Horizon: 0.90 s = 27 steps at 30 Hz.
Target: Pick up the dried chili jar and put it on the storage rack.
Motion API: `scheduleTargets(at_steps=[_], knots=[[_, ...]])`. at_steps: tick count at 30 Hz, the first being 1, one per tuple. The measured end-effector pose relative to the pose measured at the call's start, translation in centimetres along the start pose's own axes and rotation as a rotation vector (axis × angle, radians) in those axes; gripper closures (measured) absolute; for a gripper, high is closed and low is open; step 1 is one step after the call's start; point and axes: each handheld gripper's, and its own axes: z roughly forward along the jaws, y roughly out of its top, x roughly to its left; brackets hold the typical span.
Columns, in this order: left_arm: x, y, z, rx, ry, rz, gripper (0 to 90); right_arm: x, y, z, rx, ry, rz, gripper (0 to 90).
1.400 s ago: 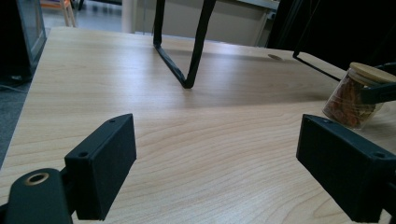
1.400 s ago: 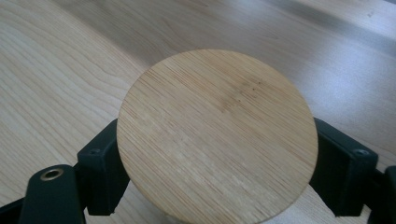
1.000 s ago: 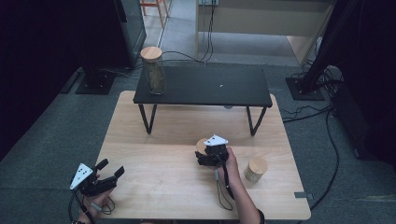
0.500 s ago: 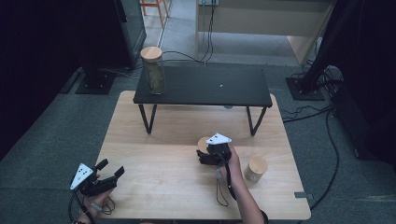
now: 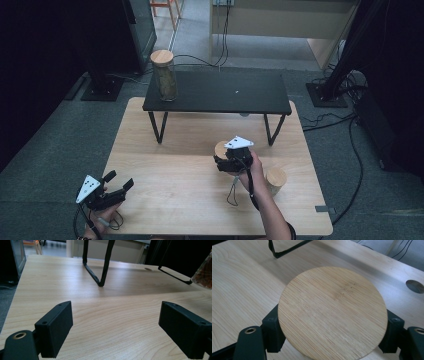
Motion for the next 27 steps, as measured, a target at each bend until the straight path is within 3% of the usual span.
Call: scheduleTargets(at_steps=[19, 27], knots=[[-0.1, 0.1, 0.1, 0.008, 0.001, 0.003, 12.2, -1.1, 4.2, -3.5, -0.043, 0.026, -0.044, 25.6], [-0.1, 0.2, 0.2, 0.011, 0.0, 0.006, 12.2, -1.2, 6.1, -4.1, -0.045, 0.023, -0.071, 25.6]])
